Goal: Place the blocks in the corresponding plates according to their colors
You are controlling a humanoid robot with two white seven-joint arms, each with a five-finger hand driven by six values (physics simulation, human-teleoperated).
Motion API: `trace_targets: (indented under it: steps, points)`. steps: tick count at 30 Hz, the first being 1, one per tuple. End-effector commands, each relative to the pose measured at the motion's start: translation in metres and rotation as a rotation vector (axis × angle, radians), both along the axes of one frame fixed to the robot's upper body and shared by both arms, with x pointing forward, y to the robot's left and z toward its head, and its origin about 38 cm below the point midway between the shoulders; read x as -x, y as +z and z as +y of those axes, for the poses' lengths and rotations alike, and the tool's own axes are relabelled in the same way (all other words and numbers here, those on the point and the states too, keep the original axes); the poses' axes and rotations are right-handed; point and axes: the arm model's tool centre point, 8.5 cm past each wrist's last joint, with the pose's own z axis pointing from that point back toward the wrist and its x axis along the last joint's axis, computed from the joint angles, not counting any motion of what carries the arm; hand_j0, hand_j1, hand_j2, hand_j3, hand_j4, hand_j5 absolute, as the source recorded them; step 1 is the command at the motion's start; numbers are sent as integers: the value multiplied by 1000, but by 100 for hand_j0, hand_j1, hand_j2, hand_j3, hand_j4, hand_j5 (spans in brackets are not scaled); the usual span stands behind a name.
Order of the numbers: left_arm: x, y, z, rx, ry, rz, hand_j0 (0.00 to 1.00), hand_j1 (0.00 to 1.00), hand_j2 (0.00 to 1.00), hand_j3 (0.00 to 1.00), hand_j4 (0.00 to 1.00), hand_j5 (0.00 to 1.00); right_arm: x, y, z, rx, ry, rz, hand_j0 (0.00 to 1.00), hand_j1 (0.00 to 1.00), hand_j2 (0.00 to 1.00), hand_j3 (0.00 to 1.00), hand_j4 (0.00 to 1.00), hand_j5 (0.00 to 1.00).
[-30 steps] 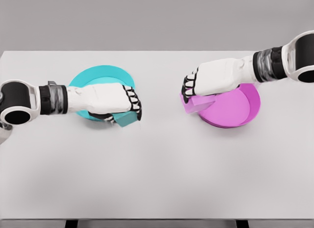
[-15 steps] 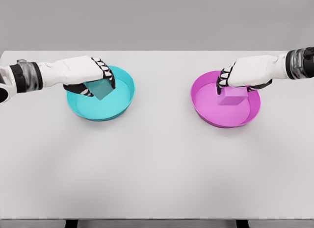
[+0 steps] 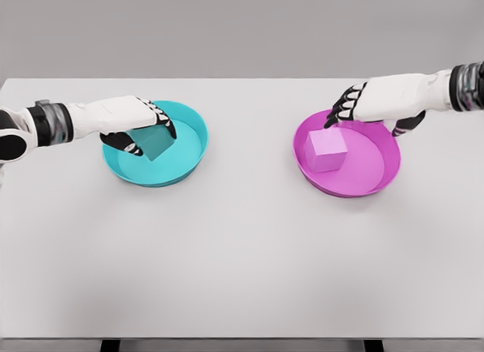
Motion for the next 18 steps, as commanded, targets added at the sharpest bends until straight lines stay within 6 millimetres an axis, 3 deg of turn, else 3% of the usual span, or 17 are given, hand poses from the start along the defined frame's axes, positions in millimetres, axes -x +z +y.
trace_targets:
  steps: [1, 2, 3, 7, 10, 12, 15, 16, 18]
  points:
    - [0, -1, -1, 6, 1, 3, 83, 83, 83, 83, 83, 83, -2, 14, -3, -119, -26, 31, 100, 100, 100, 100, 100, 100]
    - [-1, 0, -1, 6, 1, 2, 89, 89, 89, 89, 89, 89, -5, 34, -13, -170, -52, -6, 100, 100, 100, 100, 100, 100]
    - [-1, 0, -1, 6, 1, 2, 91, 91, 91, 91, 91, 91, -7, 41, -24, -197, -85, -12, 100, 100, 100, 100, 100, 100]
    - [-1, 1, -1, 9, 0, 0, 94, 94, 94, 94, 94, 94, -19, 33, -79, -220, -256, 15, 100, 100, 100, 100, 100, 100]
    - [0, 5, -1, 11, -7, -11, 95, 95, 95, 95, 95, 95, -15, 5, -82, -188, -269, 66, 100, 100, 100, 100, 100, 100]
    - [3, 12, -5, 13, -29, -29, 100, 100, 100, 100, 100, 100, -14, 1, -82, -185, -268, 74, 100, 100, 100, 100, 100, 100]
    - [16, 55, 8, 16, -55, -137, 100, 100, 100, 100, 100, 100, -14, 4, -83, -185, -268, 68, 100, 100, 100, 100, 100, 100]
    - [24, 74, 15, 63, -85, -163, 100, 100, 100, 100, 100, 100, -14, 3, -83, -185, -269, 70, 100, 100, 100, 100, 100, 100]
    - [40, 92, 36, 174, -146, -150, 100, 100, 100, 100, 100, 100, -14, 4, -83, -184, -270, 69, 100, 100, 100, 100, 100, 100]
